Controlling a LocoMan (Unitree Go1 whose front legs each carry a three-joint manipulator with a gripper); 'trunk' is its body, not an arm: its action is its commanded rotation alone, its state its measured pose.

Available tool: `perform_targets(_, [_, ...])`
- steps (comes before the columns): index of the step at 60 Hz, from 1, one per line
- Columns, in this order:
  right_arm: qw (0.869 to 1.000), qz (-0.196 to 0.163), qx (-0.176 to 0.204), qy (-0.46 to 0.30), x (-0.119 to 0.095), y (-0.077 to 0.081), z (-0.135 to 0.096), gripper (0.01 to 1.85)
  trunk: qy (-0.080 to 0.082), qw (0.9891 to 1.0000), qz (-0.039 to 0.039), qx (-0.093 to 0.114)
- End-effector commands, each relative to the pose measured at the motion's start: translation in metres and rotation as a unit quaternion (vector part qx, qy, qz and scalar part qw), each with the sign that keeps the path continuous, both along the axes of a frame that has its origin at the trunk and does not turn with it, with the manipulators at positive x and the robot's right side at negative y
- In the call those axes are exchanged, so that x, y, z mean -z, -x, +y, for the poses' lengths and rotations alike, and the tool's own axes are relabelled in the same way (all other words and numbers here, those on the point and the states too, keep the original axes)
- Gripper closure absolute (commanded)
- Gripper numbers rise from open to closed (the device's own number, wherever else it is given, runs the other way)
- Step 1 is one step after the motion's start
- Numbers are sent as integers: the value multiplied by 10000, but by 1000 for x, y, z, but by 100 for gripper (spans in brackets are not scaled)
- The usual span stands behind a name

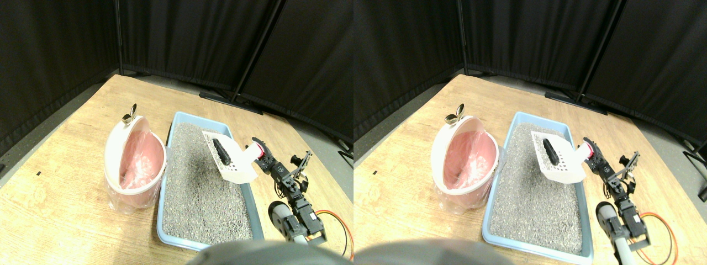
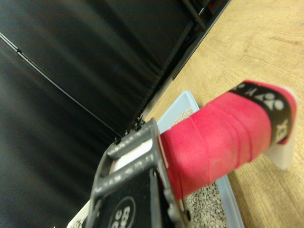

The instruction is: Scoop (unimanual)

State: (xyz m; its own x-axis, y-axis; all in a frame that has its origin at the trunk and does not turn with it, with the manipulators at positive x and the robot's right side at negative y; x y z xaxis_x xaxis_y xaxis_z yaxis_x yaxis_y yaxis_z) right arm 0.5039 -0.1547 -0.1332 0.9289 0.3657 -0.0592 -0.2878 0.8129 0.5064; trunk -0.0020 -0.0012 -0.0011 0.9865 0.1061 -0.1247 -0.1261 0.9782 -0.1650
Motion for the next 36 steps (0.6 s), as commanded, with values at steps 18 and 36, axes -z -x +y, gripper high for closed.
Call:
perform_targets(18, [9874,75,-30,-1579,-11,-9,18,181,59,9999,65,-142])
perform_targets(36, [9812,232,33,-1918,-4,-14,18,181,52,9998,89,-155])
